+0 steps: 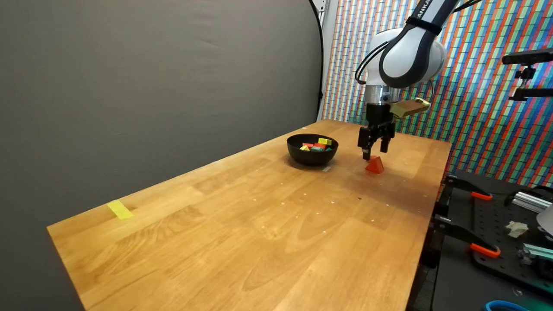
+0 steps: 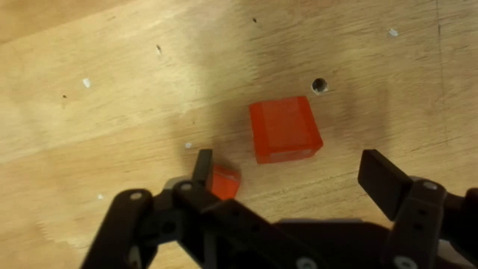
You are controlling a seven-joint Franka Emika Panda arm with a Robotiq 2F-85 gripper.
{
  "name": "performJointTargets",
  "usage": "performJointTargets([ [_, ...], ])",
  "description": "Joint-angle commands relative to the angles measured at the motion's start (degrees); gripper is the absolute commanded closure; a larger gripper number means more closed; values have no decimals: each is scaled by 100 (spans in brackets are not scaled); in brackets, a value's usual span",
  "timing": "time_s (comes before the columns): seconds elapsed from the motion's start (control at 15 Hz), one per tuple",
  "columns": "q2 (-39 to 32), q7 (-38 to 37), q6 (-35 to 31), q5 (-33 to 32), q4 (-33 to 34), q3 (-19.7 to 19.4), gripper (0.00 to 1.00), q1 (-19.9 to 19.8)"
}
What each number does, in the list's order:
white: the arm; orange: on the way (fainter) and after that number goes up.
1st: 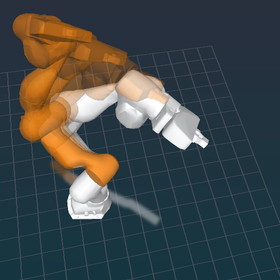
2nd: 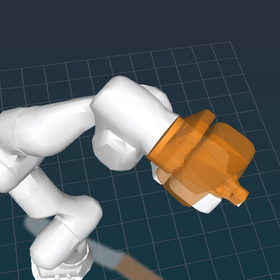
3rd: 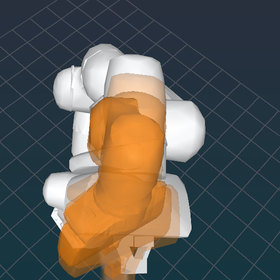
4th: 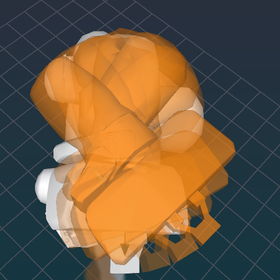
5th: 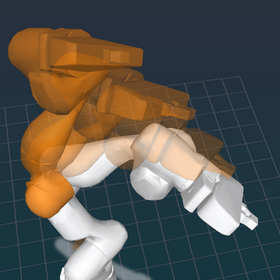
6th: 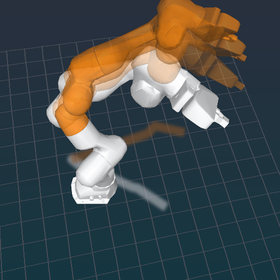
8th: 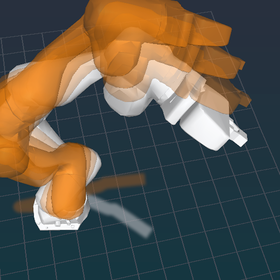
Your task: Put the colored things in the bowl
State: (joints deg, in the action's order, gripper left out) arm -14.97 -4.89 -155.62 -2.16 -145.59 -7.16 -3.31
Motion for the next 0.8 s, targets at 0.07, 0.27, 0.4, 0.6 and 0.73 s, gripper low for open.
performJointTargets([
  [0.07, 358, -179, -336, -31, -474, -48, 0, 20],
  [0.27, 95, 188, -384, 228, -314, 128, 0, -129],
  [0.4, -200, 476, -361, 429, -45, 252, 27, -249],
  [0.6, -388, 1015, -386, 869, 109, 523, 51, -531],
  [0.73, -406, 1234, -418, 1017, 90, 603, 67, -679],
])
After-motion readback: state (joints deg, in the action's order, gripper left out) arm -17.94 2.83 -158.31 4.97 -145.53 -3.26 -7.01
